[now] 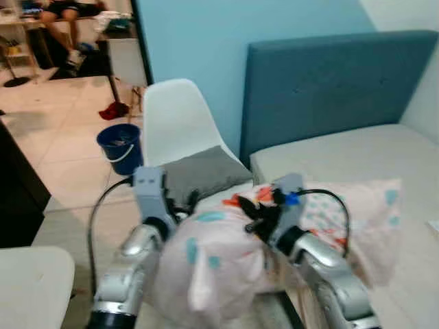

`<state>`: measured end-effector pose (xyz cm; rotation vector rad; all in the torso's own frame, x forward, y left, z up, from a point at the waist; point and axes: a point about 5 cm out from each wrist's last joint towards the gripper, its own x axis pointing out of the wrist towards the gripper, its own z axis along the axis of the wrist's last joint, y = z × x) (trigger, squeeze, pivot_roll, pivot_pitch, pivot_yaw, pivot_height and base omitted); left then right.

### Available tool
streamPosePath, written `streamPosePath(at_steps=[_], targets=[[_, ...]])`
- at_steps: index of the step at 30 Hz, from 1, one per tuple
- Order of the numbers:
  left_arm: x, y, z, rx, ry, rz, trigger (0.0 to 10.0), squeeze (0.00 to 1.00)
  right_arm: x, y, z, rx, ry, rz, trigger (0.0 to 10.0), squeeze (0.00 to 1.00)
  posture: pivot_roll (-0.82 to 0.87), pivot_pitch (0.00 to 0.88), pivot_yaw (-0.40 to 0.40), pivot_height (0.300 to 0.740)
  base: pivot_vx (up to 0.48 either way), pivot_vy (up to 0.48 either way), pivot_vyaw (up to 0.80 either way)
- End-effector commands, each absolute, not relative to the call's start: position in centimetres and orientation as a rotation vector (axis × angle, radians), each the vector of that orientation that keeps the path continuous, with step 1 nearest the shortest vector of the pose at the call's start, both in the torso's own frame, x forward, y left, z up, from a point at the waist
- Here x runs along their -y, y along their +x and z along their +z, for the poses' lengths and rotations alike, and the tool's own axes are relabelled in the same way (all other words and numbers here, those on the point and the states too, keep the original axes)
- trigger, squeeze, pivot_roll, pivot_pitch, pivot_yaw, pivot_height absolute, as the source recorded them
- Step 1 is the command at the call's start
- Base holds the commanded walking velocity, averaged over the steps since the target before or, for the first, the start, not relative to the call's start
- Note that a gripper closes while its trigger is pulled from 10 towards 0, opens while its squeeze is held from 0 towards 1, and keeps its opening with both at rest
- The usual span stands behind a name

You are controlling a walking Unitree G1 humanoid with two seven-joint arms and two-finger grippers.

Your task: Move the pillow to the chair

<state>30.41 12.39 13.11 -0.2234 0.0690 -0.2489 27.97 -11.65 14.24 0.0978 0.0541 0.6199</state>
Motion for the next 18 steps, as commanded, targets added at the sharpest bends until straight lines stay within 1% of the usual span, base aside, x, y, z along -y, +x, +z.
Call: streamPosePath(at_steps=[1,18], targets=[[-12.10,30.44,12.87,-0.079,-0.234,-0.257,10.0,0.00,11.44,28.05,15.70,0.036,0.091,0.641,10.0,0.00,-0.08,0.000,0.019,0.740,0.000,0.000,0.80],[-12.09,30.65,12.97,-0.078,-0.240,-0.261,10.0,0.00,11.59,28.16,16.25,0.066,0.096,0.645,10.0,0.00,-0.08,0.000,0.017,0.740,0.000,0.000,0.80]])
